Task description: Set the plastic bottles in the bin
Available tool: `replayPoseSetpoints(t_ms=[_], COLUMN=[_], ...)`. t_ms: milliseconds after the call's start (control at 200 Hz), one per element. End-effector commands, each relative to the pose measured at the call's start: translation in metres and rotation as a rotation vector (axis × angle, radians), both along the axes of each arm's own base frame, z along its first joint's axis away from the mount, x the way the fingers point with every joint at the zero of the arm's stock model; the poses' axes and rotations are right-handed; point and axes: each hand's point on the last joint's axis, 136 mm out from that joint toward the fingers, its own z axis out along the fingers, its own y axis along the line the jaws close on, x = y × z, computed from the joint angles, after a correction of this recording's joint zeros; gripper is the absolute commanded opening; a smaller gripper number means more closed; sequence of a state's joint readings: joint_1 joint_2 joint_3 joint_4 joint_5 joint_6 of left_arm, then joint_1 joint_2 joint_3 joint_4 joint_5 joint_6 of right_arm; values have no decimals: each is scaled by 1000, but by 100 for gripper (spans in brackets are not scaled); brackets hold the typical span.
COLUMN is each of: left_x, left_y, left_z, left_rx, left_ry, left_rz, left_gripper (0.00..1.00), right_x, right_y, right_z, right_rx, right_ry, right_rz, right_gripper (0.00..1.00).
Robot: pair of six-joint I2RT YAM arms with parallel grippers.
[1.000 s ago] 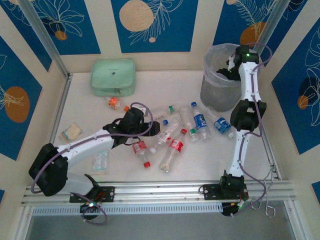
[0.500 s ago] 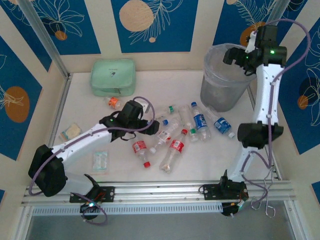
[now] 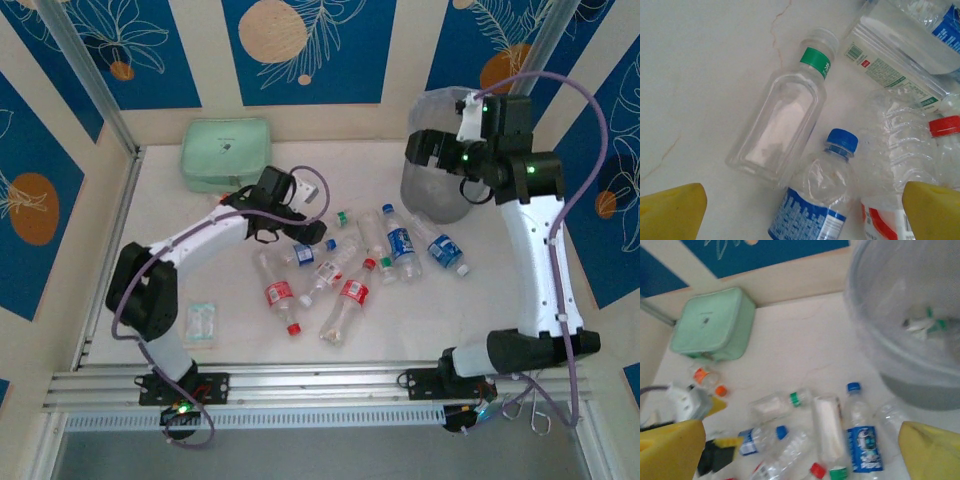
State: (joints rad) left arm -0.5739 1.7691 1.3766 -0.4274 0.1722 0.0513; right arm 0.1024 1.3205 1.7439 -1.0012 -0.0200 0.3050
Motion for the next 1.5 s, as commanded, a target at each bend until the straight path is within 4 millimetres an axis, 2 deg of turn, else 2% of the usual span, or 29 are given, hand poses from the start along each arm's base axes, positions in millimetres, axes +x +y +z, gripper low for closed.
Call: replayPoseSetpoints(t_ms=[0, 140, 270, 375, 465, 680, 926, 1026, 1171, 1321, 1496], left_x=[4, 24, 41, 50, 50, 50, 53, 56, 64, 71, 61], left_y=[-7, -7, -6, -4, -4, -1, 0, 0, 0, 5, 12], left_z=[-3, -19, -33, -45, -57, -77, -86, -79, -56, -9, 42], left_rx=[47, 113, 144, 163, 179, 220, 249, 242, 205, 120, -42], left_ry=[-29, -29, 3, 34, 67, 91, 92, 72, 32, -18, -22], left_rz=[-150, -172, -190, -200, -218, -237, -258, -258, -222, -126, 38], left_gripper=[100, 100, 100, 100, 98, 92, 72, 64, 61, 58, 58], right_x=[-28, -53, -70, -78, -81, -76, -74, -74, -73, -69, -59], right_y=[22, 31, 42, 45, 48, 47, 47, 46, 45, 48, 65], right_z=[-10, -49, -72, -80, -86, -100, -111, -112, -112, -107, -102], right_rx=[124, 192, 259, 281, 298, 300, 282, 275, 272, 299, 404], right_ry=[32, 153, 235, 254, 266, 302, 333, 335, 335, 321, 313], right_rz=[87, 117, 153, 161, 164, 143, 124, 115, 106, 97, 117], right_gripper=[99, 99, 99, 98, 97, 97, 96, 96, 96, 95, 86])
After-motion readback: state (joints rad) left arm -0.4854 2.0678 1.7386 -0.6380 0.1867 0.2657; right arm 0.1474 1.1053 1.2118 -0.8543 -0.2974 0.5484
